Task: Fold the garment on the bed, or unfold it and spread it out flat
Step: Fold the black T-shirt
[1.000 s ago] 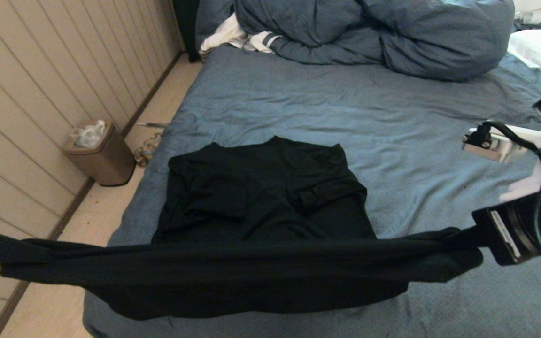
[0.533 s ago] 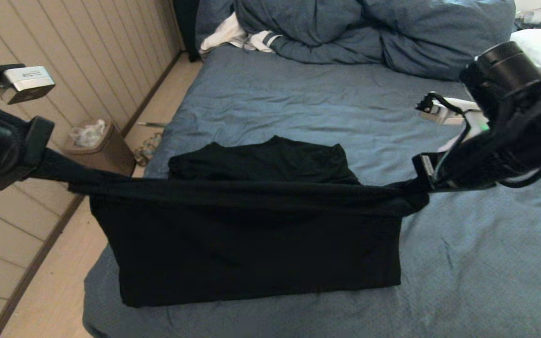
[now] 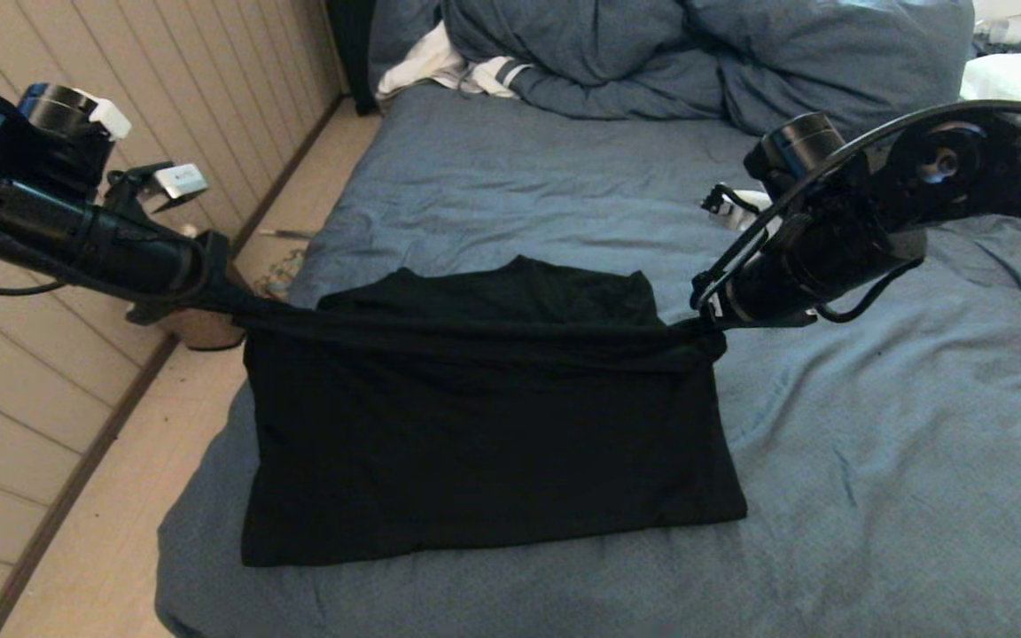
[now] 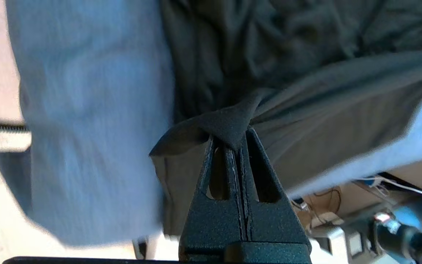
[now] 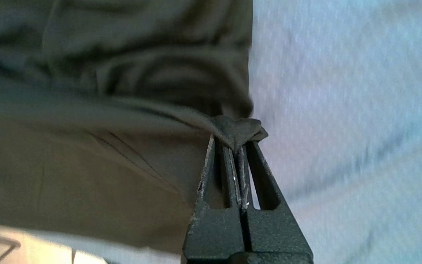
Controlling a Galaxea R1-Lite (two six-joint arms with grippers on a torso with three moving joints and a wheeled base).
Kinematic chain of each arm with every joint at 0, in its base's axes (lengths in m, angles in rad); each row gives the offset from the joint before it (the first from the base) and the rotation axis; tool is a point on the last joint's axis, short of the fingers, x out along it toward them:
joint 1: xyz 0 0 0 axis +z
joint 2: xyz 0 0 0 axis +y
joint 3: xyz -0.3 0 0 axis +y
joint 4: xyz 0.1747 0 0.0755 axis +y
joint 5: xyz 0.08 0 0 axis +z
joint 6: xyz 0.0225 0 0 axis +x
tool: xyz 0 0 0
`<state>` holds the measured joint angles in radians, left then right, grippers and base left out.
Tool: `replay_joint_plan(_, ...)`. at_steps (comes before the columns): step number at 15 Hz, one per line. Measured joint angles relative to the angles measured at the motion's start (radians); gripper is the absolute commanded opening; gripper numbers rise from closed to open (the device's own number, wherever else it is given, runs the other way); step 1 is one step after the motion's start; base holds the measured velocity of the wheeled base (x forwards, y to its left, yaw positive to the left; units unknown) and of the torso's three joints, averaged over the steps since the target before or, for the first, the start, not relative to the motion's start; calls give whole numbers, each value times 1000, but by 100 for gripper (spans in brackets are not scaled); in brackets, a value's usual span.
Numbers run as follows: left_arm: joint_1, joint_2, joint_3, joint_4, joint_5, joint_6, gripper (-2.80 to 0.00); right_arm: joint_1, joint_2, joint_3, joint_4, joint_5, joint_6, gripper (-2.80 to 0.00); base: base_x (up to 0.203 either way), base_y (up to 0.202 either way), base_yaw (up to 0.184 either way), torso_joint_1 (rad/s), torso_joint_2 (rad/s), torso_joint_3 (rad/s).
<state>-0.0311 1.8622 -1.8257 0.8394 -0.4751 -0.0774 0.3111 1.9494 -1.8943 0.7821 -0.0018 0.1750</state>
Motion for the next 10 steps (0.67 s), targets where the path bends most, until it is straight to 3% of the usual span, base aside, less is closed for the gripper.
replay_joint_plan(3, 5, 76, -31, -41, 1, -7, -280, 0, 74, -50, -25, -4, -5, -280, 0, 0, 0, 0, 0, 0)
replay_joint_plan(10, 17, 226, -68, -292, 6, -66, -280, -31, 199, -63, -269, -5, -31, -280, 0, 0, 0, 0, 0, 0)
